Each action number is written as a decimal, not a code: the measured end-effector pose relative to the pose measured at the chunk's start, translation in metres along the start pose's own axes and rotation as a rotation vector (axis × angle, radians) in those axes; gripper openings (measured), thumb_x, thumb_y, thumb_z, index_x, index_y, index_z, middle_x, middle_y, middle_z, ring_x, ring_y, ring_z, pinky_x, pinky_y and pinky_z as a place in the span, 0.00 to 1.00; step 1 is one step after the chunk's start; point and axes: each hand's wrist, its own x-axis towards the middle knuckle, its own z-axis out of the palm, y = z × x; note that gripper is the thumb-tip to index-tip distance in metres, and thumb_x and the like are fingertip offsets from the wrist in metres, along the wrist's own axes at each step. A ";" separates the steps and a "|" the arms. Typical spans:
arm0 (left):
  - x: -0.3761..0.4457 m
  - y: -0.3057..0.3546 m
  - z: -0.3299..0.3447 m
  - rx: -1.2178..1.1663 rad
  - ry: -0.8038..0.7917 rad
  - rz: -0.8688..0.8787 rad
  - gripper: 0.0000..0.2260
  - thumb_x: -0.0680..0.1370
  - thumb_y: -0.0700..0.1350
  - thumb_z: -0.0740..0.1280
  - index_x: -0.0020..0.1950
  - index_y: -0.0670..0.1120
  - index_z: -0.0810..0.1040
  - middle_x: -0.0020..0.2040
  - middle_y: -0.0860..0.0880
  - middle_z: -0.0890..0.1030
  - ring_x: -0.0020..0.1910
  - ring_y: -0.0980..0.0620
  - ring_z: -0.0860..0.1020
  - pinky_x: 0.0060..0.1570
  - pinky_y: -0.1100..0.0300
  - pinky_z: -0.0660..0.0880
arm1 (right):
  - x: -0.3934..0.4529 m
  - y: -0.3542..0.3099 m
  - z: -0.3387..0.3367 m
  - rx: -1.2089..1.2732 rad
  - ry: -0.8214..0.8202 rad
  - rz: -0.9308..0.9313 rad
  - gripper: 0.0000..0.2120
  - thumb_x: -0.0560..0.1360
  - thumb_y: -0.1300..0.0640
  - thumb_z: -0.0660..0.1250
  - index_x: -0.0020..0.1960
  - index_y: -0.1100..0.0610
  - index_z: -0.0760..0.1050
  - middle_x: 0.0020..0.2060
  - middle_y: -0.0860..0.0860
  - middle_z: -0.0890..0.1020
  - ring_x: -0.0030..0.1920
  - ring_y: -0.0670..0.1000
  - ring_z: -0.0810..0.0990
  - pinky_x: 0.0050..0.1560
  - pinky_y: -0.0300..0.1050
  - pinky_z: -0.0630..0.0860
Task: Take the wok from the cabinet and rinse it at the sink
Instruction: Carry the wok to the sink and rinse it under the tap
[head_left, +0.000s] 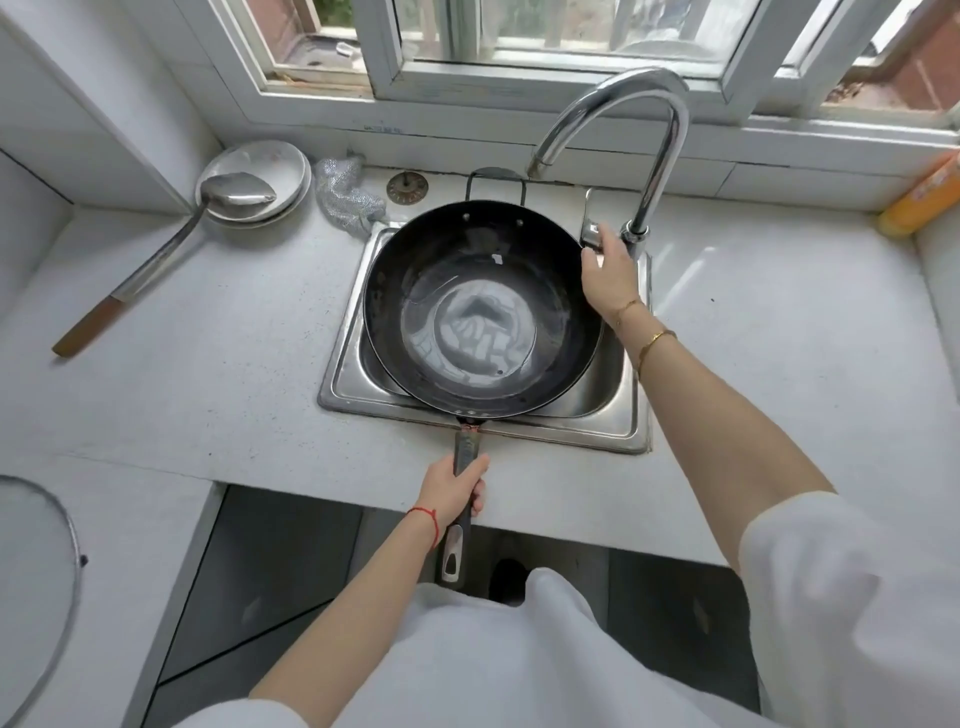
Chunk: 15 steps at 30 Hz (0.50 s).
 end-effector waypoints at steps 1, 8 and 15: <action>0.000 0.000 0.001 -0.003 0.003 0.001 0.10 0.80 0.46 0.65 0.41 0.45 0.70 0.29 0.49 0.73 0.23 0.54 0.71 0.27 0.61 0.72 | 0.007 -0.001 -0.001 0.002 -0.012 0.005 0.22 0.82 0.60 0.55 0.75 0.62 0.62 0.72 0.58 0.70 0.71 0.56 0.68 0.71 0.43 0.61; 0.000 0.000 0.001 -0.002 0.012 -0.004 0.09 0.81 0.46 0.65 0.42 0.45 0.70 0.29 0.50 0.72 0.23 0.54 0.71 0.27 0.62 0.71 | 0.036 -0.009 0.005 0.054 -0.084 0.044 0.26 0.82 0.60 0.53 0.79 0.59 0.53 0.72 0.55 0.69 0.66 0.54 0.70 0.73 0.49 0.64; 0.002 -0.001 0.002 0.013 0.032 -0.001 0.10 0.80 0.45 0.66 0.41 0.45 0.69 0.28 0.50 0.73 0.22 0.54 0.71 0.26 0.61 0.72 | 0.042 -0.007 0.013 0.044 -0.072 0.031 0.26 0.82 0.60 0.52 0.79 0.58 0.52 0.69 0.53 0.70 0.63 0.53 0.71 0.73 0.49 0.64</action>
